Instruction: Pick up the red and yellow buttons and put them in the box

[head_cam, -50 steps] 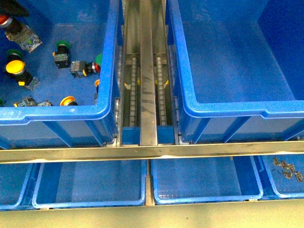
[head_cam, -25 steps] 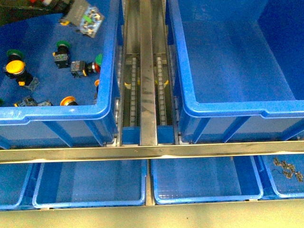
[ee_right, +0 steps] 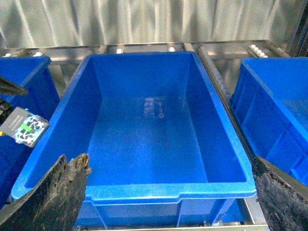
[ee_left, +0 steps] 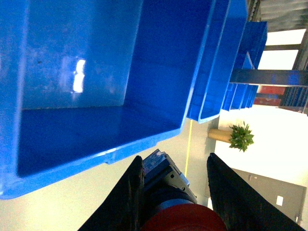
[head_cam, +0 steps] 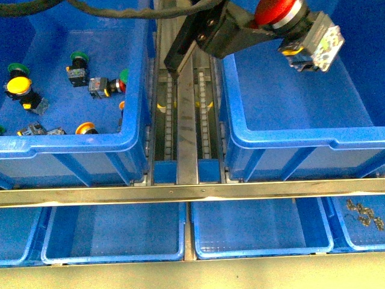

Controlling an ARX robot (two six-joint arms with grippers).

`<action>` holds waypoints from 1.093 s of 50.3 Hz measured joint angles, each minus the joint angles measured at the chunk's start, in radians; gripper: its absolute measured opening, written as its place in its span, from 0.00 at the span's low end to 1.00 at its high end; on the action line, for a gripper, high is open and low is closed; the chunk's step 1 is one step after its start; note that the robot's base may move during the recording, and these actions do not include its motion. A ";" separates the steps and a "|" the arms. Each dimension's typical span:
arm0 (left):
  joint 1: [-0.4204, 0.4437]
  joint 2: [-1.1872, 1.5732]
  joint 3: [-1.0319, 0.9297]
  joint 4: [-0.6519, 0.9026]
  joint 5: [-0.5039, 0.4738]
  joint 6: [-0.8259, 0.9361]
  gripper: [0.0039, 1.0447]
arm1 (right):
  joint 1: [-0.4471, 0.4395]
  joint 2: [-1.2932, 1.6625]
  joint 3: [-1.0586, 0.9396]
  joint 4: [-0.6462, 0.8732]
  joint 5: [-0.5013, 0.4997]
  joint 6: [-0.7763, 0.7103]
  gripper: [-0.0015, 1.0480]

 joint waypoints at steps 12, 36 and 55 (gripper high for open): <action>-0.010 0.040 0.043 0.000 -0.019 -0.029 0.31 | 0.131 0.362 0.180 -0.235 0.165 0.051 0.94; 0.007 0.057 0.045 0.026 -0.011 -0.048 0.31 | 0.338 1.110 0.480 0.119 -0.150 -0.518 0.94; 0.008 0.066 0.054 0.023 -0.011 -0.048 0.31 | 0.291 1.297 0.603 0.202 -0.201 -0.787 0.94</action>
